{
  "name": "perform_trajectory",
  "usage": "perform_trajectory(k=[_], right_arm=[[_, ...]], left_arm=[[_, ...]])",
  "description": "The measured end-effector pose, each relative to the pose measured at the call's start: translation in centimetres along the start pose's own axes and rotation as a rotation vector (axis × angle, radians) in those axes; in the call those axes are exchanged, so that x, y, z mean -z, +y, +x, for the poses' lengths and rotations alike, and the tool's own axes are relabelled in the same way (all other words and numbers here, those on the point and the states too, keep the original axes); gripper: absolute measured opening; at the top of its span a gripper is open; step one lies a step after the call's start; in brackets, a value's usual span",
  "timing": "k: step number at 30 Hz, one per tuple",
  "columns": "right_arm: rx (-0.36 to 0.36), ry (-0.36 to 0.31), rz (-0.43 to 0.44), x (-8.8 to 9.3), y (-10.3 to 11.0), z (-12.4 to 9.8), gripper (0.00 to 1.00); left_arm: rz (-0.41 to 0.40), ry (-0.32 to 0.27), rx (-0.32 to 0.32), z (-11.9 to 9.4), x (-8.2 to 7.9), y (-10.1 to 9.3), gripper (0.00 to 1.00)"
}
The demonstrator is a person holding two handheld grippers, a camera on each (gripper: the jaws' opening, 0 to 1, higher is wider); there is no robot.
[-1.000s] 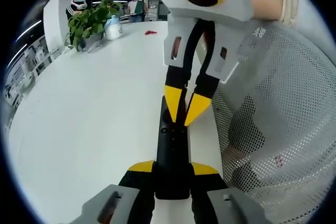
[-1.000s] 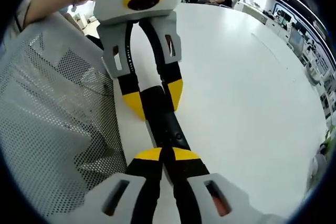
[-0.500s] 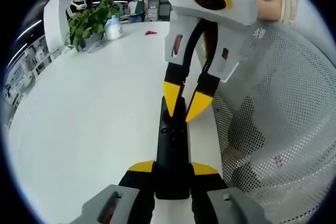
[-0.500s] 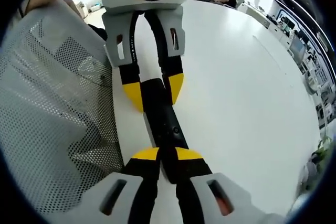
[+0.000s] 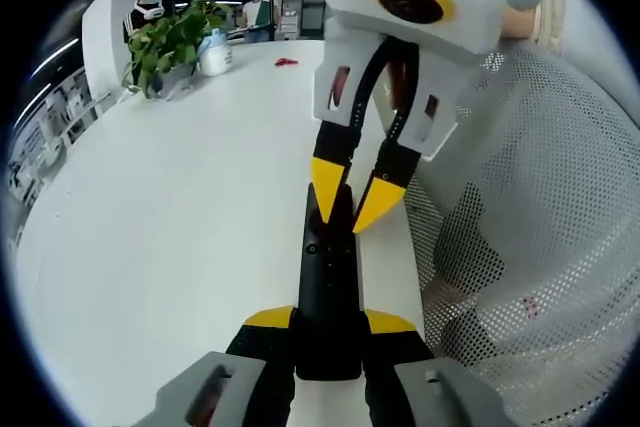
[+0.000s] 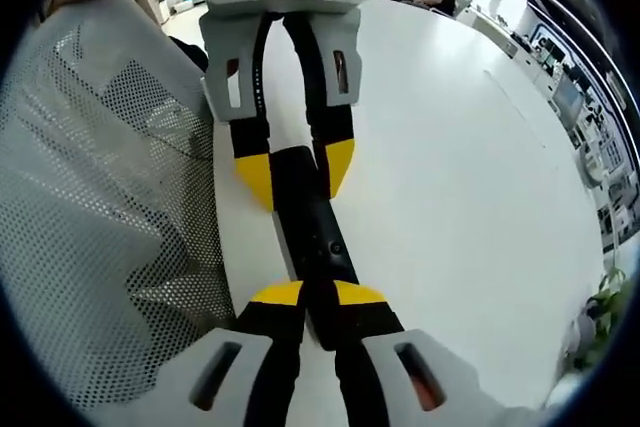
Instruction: Press the specified remote control buttons in sequence, fully releasing each button before pressing the next.
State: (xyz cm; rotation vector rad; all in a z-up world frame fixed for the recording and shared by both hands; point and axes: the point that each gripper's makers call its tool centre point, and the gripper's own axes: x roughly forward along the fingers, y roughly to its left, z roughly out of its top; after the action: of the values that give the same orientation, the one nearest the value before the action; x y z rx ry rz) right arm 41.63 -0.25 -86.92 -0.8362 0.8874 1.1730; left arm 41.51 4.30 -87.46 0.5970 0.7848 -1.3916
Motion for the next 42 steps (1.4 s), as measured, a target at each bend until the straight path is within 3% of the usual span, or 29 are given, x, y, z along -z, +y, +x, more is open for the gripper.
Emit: perform_trajectory(k=[10,30,42], right_arm=[[-0.018,-0.031,0.088,0.03,-0.41,-0.11,0.04],[0.015,0.001,0.026,0.42,-0.72,-0.19,0.0],[0.021,0.028,0.077,0.46,-0.87,-0.05,0.0]], left_arm=[[0.002,0.002,-0.003,0.0,0.01,-0.03,0.25],[0.002,0.001,-0.001,0.02,0.01,-0.01,0.25],[0.008,0.007,-0.001,0.04,0.0,-0.02,0.24]])
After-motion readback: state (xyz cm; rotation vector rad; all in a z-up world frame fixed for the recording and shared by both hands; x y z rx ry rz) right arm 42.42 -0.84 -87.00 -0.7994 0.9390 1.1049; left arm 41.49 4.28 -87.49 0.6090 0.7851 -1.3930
